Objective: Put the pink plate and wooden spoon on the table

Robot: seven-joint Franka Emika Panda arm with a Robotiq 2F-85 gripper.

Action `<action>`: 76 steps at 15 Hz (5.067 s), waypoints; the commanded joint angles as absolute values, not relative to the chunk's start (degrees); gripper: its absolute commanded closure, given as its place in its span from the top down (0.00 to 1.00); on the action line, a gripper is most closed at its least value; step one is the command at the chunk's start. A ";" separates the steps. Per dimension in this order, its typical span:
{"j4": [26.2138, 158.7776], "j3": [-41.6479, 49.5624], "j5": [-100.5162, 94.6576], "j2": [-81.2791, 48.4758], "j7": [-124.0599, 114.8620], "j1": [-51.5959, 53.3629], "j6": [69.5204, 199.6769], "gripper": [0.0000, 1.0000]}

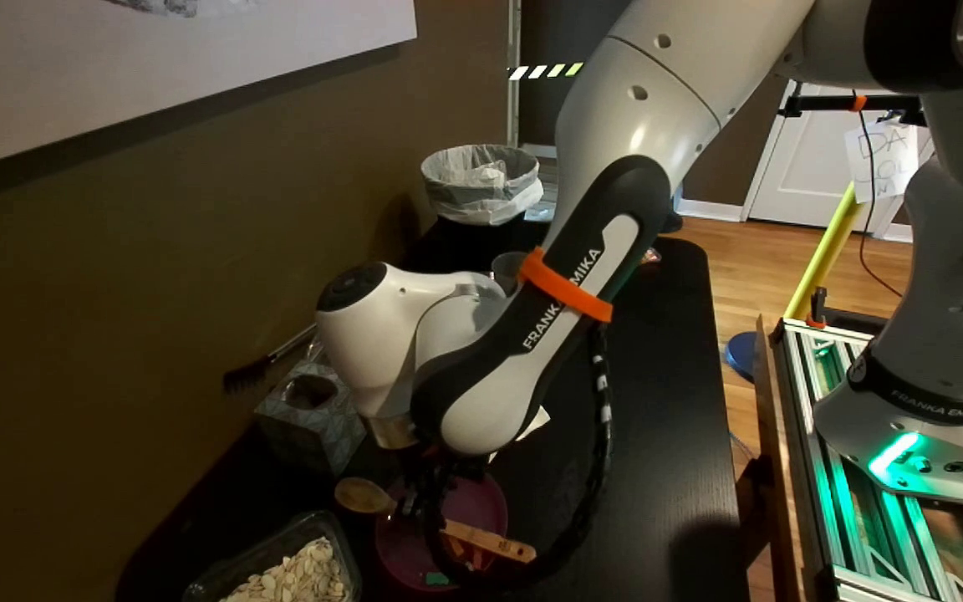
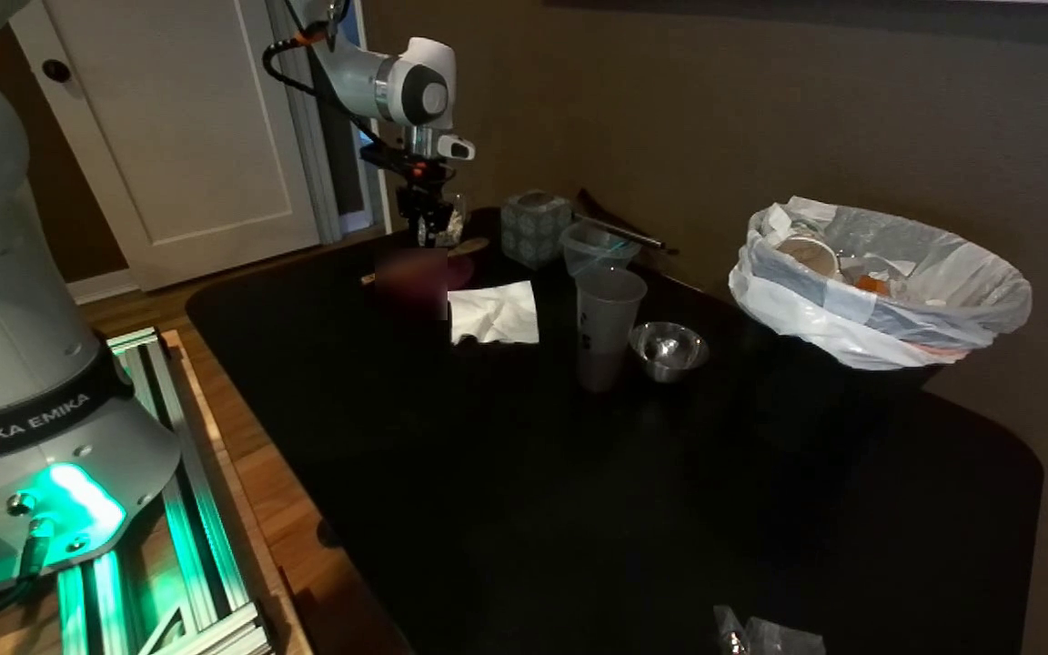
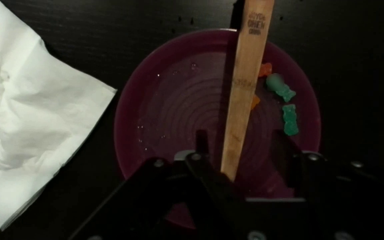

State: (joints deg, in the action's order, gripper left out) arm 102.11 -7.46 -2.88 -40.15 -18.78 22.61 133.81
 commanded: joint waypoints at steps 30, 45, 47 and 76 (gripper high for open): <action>126.63 -7.73 2.43 -22.05 -20.91 18.70 135.15 0.05; 132.36 -7.61 11.99 -19.63 -18.69 11.98 138.46 0.05; 134.68 -6.97 16.36 -18.67 -17.49 8.92 139.04 0.05; 139.86 15.30 14.80 -29.29 -28.81 5.96 166.87 0.69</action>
